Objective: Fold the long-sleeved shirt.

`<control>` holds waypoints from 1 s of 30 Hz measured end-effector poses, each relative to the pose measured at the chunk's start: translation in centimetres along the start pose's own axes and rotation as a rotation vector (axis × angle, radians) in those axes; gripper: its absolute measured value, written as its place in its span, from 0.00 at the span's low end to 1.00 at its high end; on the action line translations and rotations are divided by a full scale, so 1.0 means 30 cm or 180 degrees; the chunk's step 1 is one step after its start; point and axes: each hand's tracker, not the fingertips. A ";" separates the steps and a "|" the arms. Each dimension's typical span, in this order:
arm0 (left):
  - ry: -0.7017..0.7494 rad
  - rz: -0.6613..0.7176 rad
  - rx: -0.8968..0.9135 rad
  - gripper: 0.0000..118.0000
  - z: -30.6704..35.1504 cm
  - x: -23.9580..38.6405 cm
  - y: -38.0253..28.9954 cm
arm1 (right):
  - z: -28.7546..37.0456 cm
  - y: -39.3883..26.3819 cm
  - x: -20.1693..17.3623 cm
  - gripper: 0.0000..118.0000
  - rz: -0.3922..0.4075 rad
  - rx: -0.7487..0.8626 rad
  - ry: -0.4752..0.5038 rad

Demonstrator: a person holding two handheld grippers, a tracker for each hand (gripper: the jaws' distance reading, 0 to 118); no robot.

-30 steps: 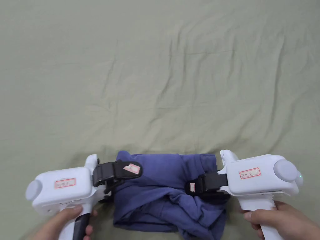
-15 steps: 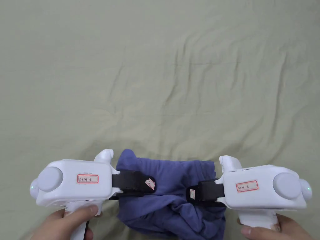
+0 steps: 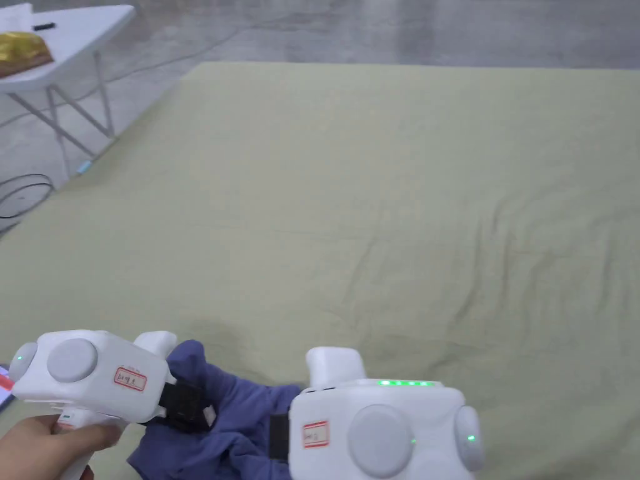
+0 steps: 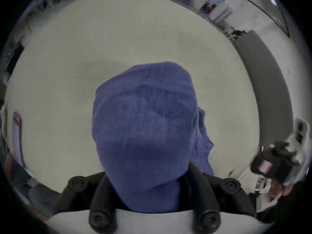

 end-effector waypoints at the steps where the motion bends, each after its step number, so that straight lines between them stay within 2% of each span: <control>1: 0.0098 0.0055 -0.0020 0.20 0.020 -0.064 0.002 | -0.026 0.012 -0.056 0.02 0.0080 -0.0022 0.0037; 3: 0.0383 0.0112 -0.0009 0.20 0.052 -0.174 0.014 | -0.072 0.033 -0.132 0.02 0.0126 -0.0074 0.0145; 5: 0.0472 0.0179 -0.0075 0.20 0.071 -0.258 0.018 | -0.111 0.053 -0.191 0.02 0.0182 -0.0183 0.0242; 9: 0.0961 0.0079 -0.0254 0.20 0.074 -0.379 0.019 | -0.146 0.066 -0.283 0.02 0.0295 -0.0230 0.0396; 13: 0.0874 0.0202 -0.0230 0.21 0.064 -0.403 0.011 | -0.161 0.063 -0.327 0.02 0.0402 -0.0286 0.0447; 14: 0.1109 0.0083 -0.0202 0.30 0.064 -0.388 0.012 | -0.162 0.062 -0.328 0.02 0.0417 -0.0291 0.0444; 15: 0.1459 -0.0065 -0.0212 0.56 0.059 -0.365 0.015 | -0.160 0.062 -0.325 0.02 0.0433 -0.0294 0.0454; 16: 0.1911 -0.0149 -0.0247 0.87 0.060 -0.345 0.016 | -0.156 0.060 -0.323 0.02 0.0439 -0.0298 0.0458; 17: 0.2047 -0.0243 -0.0415 1.00 0.063 -0.337 0.010 | -0.150 0.061 -0.315 0.02 0.0435 -0.0295 0.0458; 19: 0.1971 -0.0497 0.0045 1.00 0.109 -0.277 0.011 | -0.133 0.066 -0.296 0.02 0.0408 -0.0275 0.0450; 24: 0.1505 -0.0188 0.0580 1.00 0.267 -0.183 0.038 | -0.063 0.084 -0.246 0.02 0.0282 -0.0174 0.0445; 26: 0.1364 -0.0204 0.0673 1.00 0.300 -0.100 0.048 | -0.015 0.094 -0.220 0.02 0.0266 -0.0118 0.0464; 28: 0.1416 -0.0301 0.0638 1.00 0.346 0.009 0.058 | 0.059 0.112 -0.177 0.02 0.0297 -0.0009 0.0462; 29: 0.1302 -0.0389 0.0621 0.92 0.375 0.072 0.054 | 0.098 0.123 -0.150 0.02 0.0268 0.0090 0.0462; 30: 0.1170 -0.0464 0.0658 0.69 0.414 0.141 0.049 | 0.150 0.142 -0.114 0.02 0.0219 0.0212 0.0473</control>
